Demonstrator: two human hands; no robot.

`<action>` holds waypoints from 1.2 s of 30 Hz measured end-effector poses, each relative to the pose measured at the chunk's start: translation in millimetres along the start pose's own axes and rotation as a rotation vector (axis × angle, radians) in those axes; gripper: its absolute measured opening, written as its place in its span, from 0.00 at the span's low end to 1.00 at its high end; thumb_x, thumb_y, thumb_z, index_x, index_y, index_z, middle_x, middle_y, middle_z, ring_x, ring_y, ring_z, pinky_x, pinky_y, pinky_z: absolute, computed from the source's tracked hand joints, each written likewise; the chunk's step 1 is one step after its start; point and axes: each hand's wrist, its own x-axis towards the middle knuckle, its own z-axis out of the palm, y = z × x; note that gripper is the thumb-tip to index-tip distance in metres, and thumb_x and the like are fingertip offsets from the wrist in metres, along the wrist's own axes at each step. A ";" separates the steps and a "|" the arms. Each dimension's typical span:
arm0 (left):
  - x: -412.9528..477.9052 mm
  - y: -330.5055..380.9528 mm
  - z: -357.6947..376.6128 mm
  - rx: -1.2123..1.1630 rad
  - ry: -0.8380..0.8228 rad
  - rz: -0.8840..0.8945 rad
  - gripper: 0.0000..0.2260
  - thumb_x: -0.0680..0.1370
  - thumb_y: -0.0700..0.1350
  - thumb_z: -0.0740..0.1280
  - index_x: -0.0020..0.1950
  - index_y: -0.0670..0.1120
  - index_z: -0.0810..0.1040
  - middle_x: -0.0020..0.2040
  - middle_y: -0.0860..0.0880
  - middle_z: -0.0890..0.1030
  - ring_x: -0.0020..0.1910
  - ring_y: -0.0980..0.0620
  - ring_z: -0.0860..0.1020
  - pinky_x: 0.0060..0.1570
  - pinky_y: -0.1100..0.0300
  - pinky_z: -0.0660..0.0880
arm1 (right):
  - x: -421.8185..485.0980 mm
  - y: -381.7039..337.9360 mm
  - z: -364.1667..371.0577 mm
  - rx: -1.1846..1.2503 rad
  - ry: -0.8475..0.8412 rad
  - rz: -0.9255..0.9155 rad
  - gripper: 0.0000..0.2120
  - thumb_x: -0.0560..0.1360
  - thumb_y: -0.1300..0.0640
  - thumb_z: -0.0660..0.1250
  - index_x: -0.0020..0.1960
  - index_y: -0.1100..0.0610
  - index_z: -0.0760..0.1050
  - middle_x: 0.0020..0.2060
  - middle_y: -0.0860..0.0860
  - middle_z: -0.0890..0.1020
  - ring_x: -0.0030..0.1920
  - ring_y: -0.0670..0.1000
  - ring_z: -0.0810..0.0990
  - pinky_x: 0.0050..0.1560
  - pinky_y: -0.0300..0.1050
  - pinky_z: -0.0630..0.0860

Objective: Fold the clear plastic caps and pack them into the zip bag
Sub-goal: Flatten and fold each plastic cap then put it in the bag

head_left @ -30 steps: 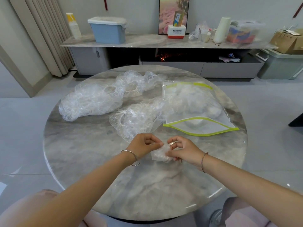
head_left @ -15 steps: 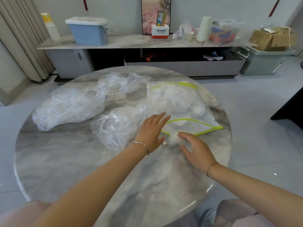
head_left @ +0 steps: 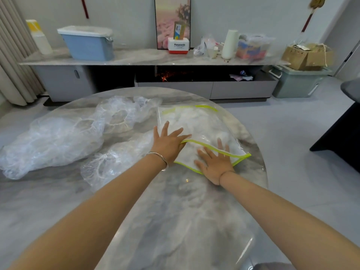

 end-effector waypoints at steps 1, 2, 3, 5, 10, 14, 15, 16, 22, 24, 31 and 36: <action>1.4 -0.1 -3.4 0.028 -0.003 0.010 0.19 0.83 0.53 0.45 0.74 0.63 0.54 0.77 0.57 0.54 0.76 0.42 0.41 0.70 0.38 0.40 | 8.7 0.0 -2.8 -0.021 -0.016 0.025 0.27 0.79 0.37 0.39 0.77 0.43 0.45 0.77 0.43 0.45 0.72 0.64 0.29 0.69 0.62 0.28; 3.4 -0.6 -5.4 0.048 -0.006 0.016 0.19 0.83 0.53 0.44 0.75 0.63 0.54 0.77 0.57 0.54 0.76 0.42 0.40 0.70 0.37 0.40 | 17.9 1.6 -4.9 -0.033 -0.021 0.048 0.27 0.79 0.38 0.39 0.77 0.43 0.45 0.77 0.43 0.45 0.72 0.64 0.30 0.69 0.63 0.30; 5.4 -1.6 -6.9 0.060 -0.007 0.016 0.19 0.83 0.53 0.44 0.75 0.63 0.54 0.77 0.57 0.55 0.76 0.42 0.40 0.70 0.37 0.40 | 26.2 3.1 -6.6 -0.028 -0.022 0.068 0.27 0.79 0.38 0.39 0.77 0.43 0.45 0.77 0.43 0.45 0.72 0.65 0.31 0.70 0.63 0.31; 5.7 -5.0 -5.7 0.069 -0.007 0.001 0.19 0.83 0.54 0.43 0.75 0.63 0.53 0.76 0.57 0.55 0.76 0.42 0.41 0.70 0.37 0.39 | 35.3 4.7 -7.7 -0.003 -0.035 0.077 0.27 0.79 0.38 0.39 0.77 0.44 0.44 0.77 0.43 0.45 0.73 0.64 0.32 0.71 0.62 0.32; 9.9 -10.9 4.4 0.050 -0.015 -0.064 0.19 0.83 0.55 0.44 0.74 0.63 0.54 0.76 0.55 0.57 0.76 0.43 0.43 0.69 0.37 0.40 | 16.7 -8.1 -3.5 0.117 -0.009 0.029 0.27 0.80 0.39 0.41 0.77 0.44 0.42 0.77 0.45 0.43 0.74 0.61 0.33 0.71 0.59 0.33; -0.4 -11.7 12.4 -0.002 -0.044 -0.085 0.26 0.79 0.65 0.47 0.76 0.60 0.49 0.77 0.53 0.52 0.76 0.45 0.42 0.70 0.39 0.38 | -29.0 -12.3 -0.5 0.180 -0.075 -0.058 0.34 0.73 0.33 0.33 0.77 0.43 0.40 0.77 0.46 0.40 0.75 0.57 0.36 0.72 0.56 0.33; -7.4 -15.2 14.0 -0.009 -0.039 -0.073 0.31 0.76 0.69 0.46 0.76 0.59 0.47 0.78 0.53 0.49 0.76 0.46 0.42 0.71 0.39 0.38 | -41.2 -13.9 -1.0 0.185 -0.106 -0.090 0.34 0.73 0.33 0.33 0.77 0.44 0.40 0.77 0.47 0.40 0.75 0.56 0.35 0.72 0.55 0.33; -16.2 -20.2 14.8 -0.014 -0.019 -0.063 0.37 0.71 0.74 0.42 0.76 0.58 0.45 0.78 0.54 0.47 0.76 0.46 0.41 0.71 0.40 0.38 | -53.4 -16.4 -1.8 0.199 -0.142 -0.123 0.31 0.77 0.35 0.37 0.77 0.45 0.40 0.76 0.47 0.40 0.75 0.54 0.35 0.73 0.54 0.34; -82.0 -74.2 20.7 -0.006 0.036 -0.294 0.45 0.71 0.74 0.47 0.76 0.48 0.37 0.78 0.47 0.42 0.76 0.43 0.46 0.73 0.43 0.48 | -94.5 -38.3 -20.3 0.306 -0.245 -0.293 0.26 0.82 0.43 0.46 0.77 0.47 0.45 0.77 0.47 0.42 0.76 0.50 0.38 0.74 0.48 0.39; -99.8 -90.0 24.6 -0.028 -0.024 -0.347 0.41 0.75 0.67 0.55 0.77 0.46 0.39 0.77 0.46 0.52 0.75 0.44 0.53 0.72 0.48 0.54 | -95.0 -50.5 -24.8 0.327 -0.213 -0.327 0.25 0.82 0.44 0.47 0.77 0.48 0.48 0.77 0.48 0.44 0.76 0.50 0.40 0.75 0.47 0.41; -118.0 -111.6 38.0 -0.313 0.111 -0.412 0.12 0.77 0.49 0.66 0.60 0.50 0.76 0.52 0.52 0.80 0.53 0.51 0.76 0.54 0.59 0.71 | -95.1 -84.1 -26.4 0.407 -0.097 -0.392 0.23 0.82 0.46 0.51 0.75 0.52 0.57 0.76 0.48 0.54 0.76 0.48 0.48 0.73 0.41 0.46; -120.8 -103.7 17.3 -0.392 0.430 -0.316 0.07 0.77 0.46 0.66 0.49 0.43 0.79 0.47 0.47 0.78 0.46 0.47 0.77 0.44 0.56 0.73 | -95.0 -96.6 -36.7 0.550 0.136 -0.454 0.32 0.74 0.40 0.51 0.75 0.51 0.58 0.75 0.46 0.57 0.75 0.47 0.54 0.74 0.42 0.50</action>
